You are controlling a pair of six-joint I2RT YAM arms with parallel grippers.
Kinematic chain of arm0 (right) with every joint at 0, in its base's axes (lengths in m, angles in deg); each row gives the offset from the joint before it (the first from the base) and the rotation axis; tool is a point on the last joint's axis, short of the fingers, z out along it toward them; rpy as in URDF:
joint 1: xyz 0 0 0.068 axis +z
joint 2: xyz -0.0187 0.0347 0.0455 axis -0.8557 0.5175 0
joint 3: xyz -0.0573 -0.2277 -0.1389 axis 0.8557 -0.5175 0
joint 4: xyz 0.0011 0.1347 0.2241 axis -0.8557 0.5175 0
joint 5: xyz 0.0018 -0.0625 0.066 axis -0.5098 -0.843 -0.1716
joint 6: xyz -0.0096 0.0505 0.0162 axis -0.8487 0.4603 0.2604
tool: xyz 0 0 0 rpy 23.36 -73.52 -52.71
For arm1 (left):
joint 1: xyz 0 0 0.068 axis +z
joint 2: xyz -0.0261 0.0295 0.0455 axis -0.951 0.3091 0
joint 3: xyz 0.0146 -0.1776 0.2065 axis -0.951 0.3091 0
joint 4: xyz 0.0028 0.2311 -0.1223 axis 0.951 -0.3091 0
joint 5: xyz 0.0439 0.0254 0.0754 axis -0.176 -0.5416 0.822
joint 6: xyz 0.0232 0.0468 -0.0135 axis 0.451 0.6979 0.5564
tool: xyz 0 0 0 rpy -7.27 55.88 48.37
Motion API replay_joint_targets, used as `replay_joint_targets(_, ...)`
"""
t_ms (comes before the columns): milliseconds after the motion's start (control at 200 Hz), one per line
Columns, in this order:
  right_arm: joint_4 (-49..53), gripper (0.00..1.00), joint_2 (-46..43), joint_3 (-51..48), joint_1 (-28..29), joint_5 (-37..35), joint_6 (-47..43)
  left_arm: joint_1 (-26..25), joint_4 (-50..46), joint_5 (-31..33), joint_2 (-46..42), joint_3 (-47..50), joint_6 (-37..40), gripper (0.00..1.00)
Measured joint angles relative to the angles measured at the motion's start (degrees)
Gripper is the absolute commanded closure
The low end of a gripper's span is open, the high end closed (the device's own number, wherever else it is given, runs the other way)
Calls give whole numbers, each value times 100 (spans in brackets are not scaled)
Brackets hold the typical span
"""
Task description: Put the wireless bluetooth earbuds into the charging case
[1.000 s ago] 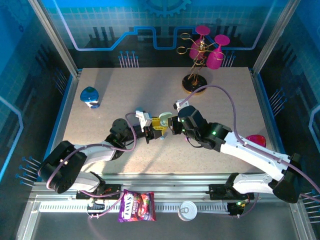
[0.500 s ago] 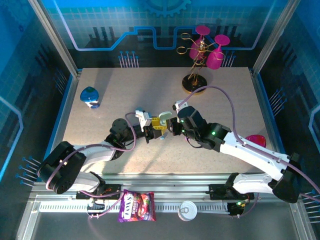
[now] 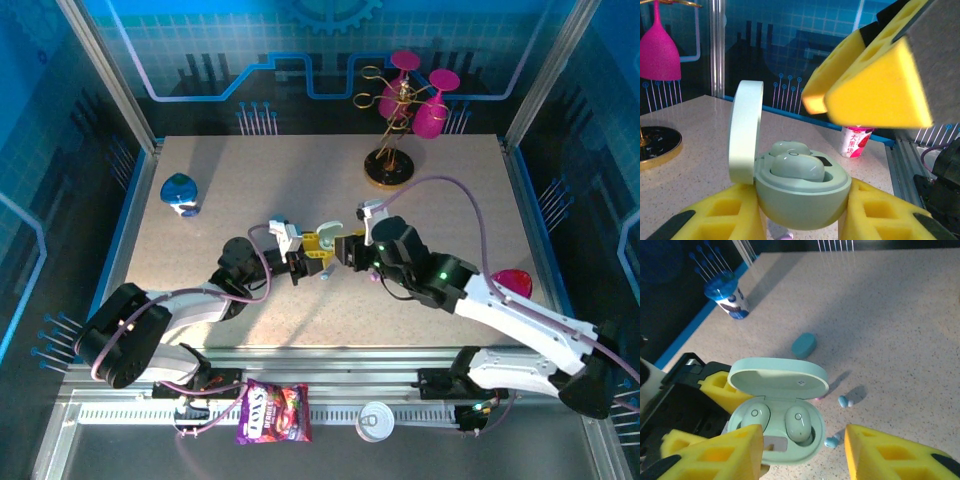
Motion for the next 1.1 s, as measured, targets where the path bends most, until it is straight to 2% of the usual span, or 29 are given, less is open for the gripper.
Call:
replay_joint_targets(145,-295,42,-345,-201,-199,374,109,0,142,-160,0,9,44,78)
replay_joint_targets(285,-570,31,-365,-258,-601,1008,400,0,170,-382,0,15,192,78)
replay_joint_targets(385,-745,27,-363,-260,-901,1508,625,0,168,-546,0,15,236,77)
replay_joint_targets(520,-739,26,-197,-223,-1202,1961,809,0,201,-728,-7,20,308,77)
replay_joint_targets(725,-323,26,216,48,-1287,2218,870,2,223,-852,-92,63,317,77)
replay_joint_targets(1101,-348,27,-295,-369,-1320,2557,990,11,457,-645,-61,63,33,77)
